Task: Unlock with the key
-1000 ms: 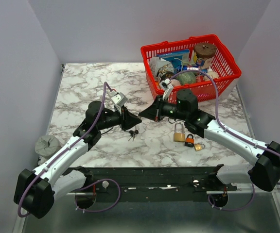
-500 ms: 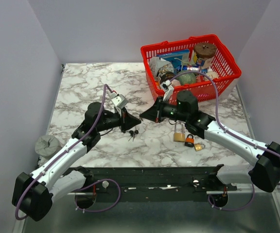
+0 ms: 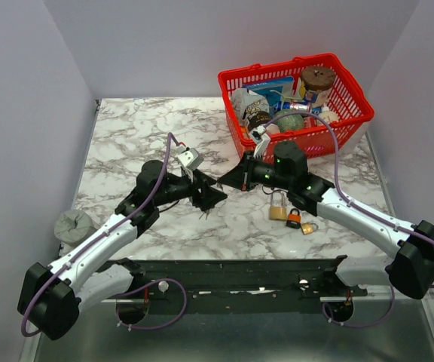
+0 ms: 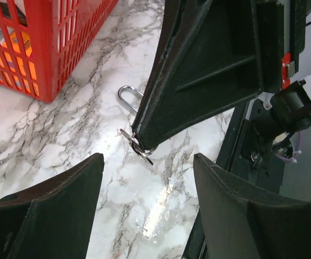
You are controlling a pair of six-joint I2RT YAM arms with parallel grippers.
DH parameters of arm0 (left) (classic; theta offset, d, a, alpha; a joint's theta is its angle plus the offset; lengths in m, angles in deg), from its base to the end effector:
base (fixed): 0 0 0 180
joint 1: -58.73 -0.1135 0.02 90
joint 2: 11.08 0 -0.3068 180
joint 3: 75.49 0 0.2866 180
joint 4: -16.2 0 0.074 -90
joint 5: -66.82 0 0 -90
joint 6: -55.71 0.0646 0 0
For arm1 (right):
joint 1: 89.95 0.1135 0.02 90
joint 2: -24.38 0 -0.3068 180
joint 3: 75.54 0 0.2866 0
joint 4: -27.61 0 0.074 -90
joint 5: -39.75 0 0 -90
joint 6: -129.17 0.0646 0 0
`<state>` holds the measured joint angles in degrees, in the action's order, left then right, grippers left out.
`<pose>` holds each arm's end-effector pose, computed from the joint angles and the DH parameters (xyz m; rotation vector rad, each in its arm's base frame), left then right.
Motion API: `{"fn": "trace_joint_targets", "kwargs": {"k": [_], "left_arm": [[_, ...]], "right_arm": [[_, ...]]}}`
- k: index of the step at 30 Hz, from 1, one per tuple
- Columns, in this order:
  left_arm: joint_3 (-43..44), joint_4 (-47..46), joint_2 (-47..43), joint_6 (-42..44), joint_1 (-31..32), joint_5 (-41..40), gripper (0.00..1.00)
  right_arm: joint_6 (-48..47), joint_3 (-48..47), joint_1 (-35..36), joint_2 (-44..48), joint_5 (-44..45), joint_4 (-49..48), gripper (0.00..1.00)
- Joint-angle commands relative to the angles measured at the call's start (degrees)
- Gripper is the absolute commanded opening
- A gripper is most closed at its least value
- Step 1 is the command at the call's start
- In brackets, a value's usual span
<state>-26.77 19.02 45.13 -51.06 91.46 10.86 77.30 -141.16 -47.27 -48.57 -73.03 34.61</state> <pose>0.1983 -0.1705 0.3083 0.7073 1.7238 -1.1326 0.2357 0.2514 0.3372 -0.3919 1.9850 1.3130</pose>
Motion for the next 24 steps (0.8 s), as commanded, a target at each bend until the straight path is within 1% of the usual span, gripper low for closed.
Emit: {"fn": "trace_joint_targets", "kwargs": {"k": [1, 5, 6, 9, 11, 14, 15, 17, 18, 20, 24], "left_arm": [[0.27, -5.59, 1.88, -2.47, 0.49, -2.31, 0.71], [0.71, -7.0, 3.64, -3.52, 0.76, -1.96, 0.63], [0.88, -7.0, 3.91, -3.61, 0.76, -1.88, 0.57], [1.06, -6.74, 4.61, -3.7, 1.02, -1.87, 0.46], [0.8, -6.83, 4.27, -3.79, 1.11, -2.66, 0.42], [0.19, -7.97, 3.39, -4.05, 1.11, -3.37, 0.26], [0.01, -7.88, 3.21, -4.05, 1.02, -3.8, 0.14], [-0.34, -7.53, 2.68, -4.05, 1.11, -4.51, 0.03], [-0.43, -6.83, 2.42, -3.97, 1.11, -5.12, 0.0], [-0.52, -5.52, 1.89, -3.18, 1.19, -5.04, 0.0], [-0.87, 0.36, 0.49, -1.16, 1.46, -4.78, 0.0]], "right_arm": [[0.98, 0.19, -0.14, 1.32, -0.68, -2.3, 0.01], [1.42, 0.63, -0.14, 1.84, -0.77, -2.74, 0.01], [1.51, 0.63, -0.14, 1.93, -0.59, -2.91, 0.01], [1.68, 0.8, -0.22, 2.11, -0.51, -3.09, 0.01], [1.77, 0.89, -0.22, 1.85, -0.77, -3.18, 0.01], [2.12, 1.15, -0.22, 1.76, -0.94, -3.62, 0.01], [2.12, 1.33, -0.22, 1.67, -0.68, -3.62, 0.01], [1.95, 1.42, -0.22, 1.84, -0.59, -3.62, 0.01], [1.86, 1.51, -0.22, 1.93, -0.25, -3.71, 0.01], [1.51, 1.68, -0.22, 2.11, 0.02, -3.45, 0.01], [0.02, 1.68, -0.57, 2.81, 2.12, -1.87, 0.01]]}}
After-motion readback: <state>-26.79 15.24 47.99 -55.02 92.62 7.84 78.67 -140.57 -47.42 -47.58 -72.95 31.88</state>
